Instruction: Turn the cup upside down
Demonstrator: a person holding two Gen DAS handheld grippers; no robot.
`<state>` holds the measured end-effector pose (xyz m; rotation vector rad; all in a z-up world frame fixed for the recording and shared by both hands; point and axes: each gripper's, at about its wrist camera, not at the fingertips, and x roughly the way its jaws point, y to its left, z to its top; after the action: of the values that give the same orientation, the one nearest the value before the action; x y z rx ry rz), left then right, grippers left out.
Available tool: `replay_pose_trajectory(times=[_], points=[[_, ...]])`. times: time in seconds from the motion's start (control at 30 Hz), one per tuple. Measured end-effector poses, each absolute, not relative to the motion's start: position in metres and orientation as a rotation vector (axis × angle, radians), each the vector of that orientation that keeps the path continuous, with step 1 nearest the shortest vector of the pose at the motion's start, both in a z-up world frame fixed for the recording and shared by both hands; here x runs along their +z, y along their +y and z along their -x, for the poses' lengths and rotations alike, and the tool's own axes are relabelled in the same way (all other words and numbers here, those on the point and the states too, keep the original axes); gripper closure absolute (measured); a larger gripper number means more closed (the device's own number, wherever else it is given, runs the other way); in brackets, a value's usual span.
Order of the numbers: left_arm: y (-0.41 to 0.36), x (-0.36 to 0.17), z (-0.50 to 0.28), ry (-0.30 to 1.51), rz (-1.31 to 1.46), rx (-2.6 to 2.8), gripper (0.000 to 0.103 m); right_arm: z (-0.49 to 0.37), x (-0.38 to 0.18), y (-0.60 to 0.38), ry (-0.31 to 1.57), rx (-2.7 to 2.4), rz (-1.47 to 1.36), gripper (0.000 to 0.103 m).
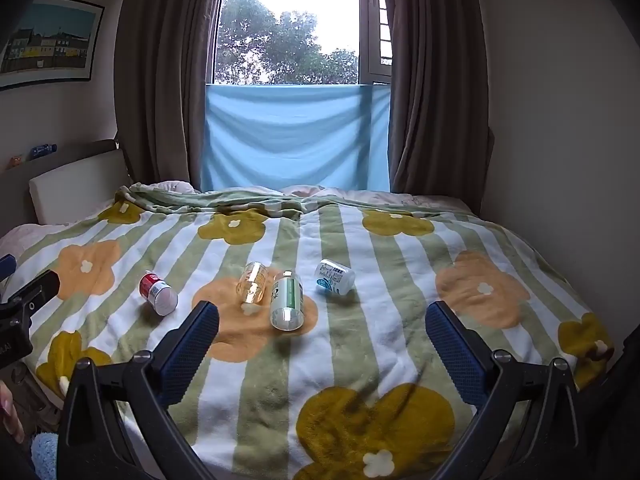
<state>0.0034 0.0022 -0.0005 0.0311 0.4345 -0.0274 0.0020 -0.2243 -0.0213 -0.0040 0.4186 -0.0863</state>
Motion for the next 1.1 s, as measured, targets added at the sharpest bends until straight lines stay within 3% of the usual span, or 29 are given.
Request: replay_pose_trajectory(times=[1.1], points=[[-0.003,0.005,-0.001,0.402,-0.053,-0.003,0.0,0.001,-0.015,-0.229,0.384,-0.073,-0.007,0.0]])
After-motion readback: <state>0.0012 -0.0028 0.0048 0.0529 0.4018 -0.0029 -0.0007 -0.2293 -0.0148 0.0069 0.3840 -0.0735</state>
